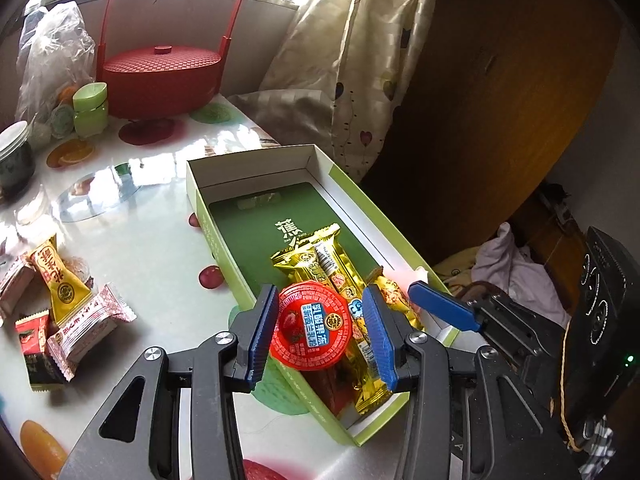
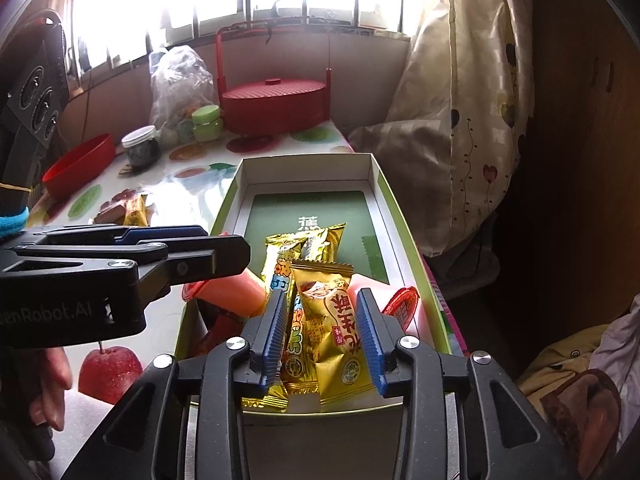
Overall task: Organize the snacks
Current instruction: 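Lower the cup and yellow packet into the box and open both grippers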
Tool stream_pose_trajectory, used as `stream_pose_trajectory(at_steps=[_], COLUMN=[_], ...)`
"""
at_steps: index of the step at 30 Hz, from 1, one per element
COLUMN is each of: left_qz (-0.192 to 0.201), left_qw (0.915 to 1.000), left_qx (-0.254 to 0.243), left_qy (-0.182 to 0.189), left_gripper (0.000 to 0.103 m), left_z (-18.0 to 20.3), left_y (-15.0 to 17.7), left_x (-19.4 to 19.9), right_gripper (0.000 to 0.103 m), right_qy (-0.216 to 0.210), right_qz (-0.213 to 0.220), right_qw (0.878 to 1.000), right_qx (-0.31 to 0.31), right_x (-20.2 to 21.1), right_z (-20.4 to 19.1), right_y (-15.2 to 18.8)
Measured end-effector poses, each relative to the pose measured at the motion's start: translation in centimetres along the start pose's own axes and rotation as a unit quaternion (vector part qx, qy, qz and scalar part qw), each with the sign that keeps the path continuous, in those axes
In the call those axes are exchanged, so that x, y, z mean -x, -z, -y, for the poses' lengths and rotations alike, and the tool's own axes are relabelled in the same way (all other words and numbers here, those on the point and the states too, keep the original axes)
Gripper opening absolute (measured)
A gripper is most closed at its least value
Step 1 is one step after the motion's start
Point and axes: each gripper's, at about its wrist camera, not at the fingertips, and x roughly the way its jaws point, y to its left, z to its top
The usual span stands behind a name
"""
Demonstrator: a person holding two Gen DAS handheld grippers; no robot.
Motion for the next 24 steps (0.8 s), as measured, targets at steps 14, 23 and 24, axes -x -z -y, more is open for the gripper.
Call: stream_pose_trajectory(at_steps=[14, 23, 24], left_qz=[0.015, 0.033, 0.034], left_qw=[0.9996, 0.9980, 0.9977], left_qx=[-0.022, -0.048, -0.049], left_qy=[0.000, -0.027, -0.033], left_gripper=[0.049, 0.050, 0.050], left_z=[0.8, 1.4, 1.3], left_y=[0.4, 1.0, 1.0], left_x=[1.2, 3.1, 3.4], right_gripper=[0.045, 0.045, 0.045], right_qy=[-0.003, -0.005, -0.005], right_qz=[-0.001, 0.004, 0.004], right_qw=[1.000, 1.000, 1.000], right_qx=[-0.003, -0.020, -0.021], right_x=[0.4, 1.2, 1.3], right_z=[-0.3, -0.4, -0.5], right_y=[0.3, 0.8, 0.8])
